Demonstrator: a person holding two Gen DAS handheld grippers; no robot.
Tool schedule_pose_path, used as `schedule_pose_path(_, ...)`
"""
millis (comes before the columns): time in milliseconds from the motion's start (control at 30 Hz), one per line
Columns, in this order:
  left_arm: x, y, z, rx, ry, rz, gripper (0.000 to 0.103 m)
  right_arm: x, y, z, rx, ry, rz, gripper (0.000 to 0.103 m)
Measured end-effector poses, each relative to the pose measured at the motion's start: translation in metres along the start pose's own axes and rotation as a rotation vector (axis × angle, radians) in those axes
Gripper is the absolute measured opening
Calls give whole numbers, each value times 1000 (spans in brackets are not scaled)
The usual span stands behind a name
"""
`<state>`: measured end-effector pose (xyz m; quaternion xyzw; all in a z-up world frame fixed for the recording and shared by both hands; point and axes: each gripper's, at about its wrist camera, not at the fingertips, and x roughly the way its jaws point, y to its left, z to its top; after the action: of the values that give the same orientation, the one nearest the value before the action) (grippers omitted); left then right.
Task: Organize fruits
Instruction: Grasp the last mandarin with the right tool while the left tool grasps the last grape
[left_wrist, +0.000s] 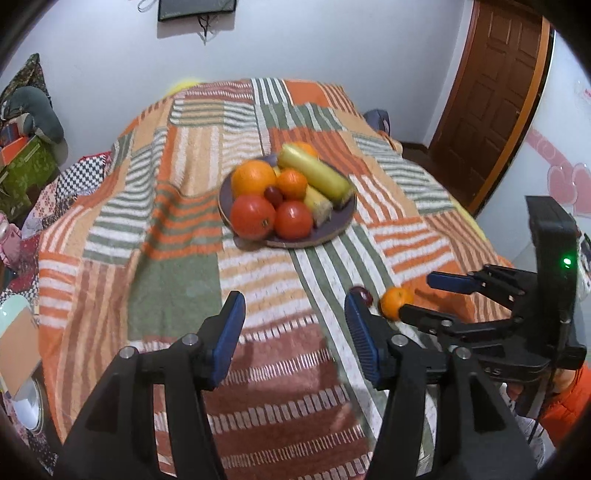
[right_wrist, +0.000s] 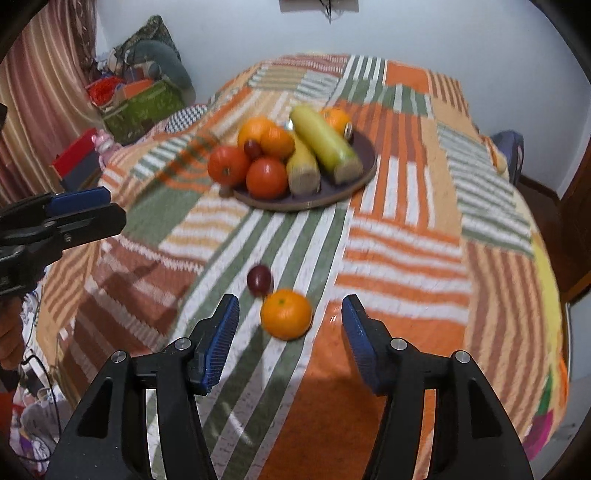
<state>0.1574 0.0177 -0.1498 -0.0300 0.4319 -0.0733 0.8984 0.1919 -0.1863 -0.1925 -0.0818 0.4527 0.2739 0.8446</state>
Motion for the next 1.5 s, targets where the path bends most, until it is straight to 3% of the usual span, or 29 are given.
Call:
schedule_pose_path(33,4,-2,-3,6,12,2,56,7,-1,-3,5,24,-3,54)
schedule_pose_path(133,18,-9,-9,26,46,0,56,17,-4,-7,28,57,20,42)
schedule_pose_path(267,32,-18,-13,45,69,-17,55,20,-3,-10,33,49,38,32)
schedule_pose_path(567,67,-40,-10,55,132,-86,36,-2,-19,-12,51,-22,37,32)
schedule_pose_path(967,98,-61,0,84,173,-99,35,-22,-51,-15,92,-61,16,32)
schedule_pose_path(1100,102,-58,2,80,166,-68,24,-23,-51,-14,94,-66,25,32)
schedule_pose_path(1500,83,-35,9,34,120,-81,21,-20,-42,-2,68,-78,36,32)
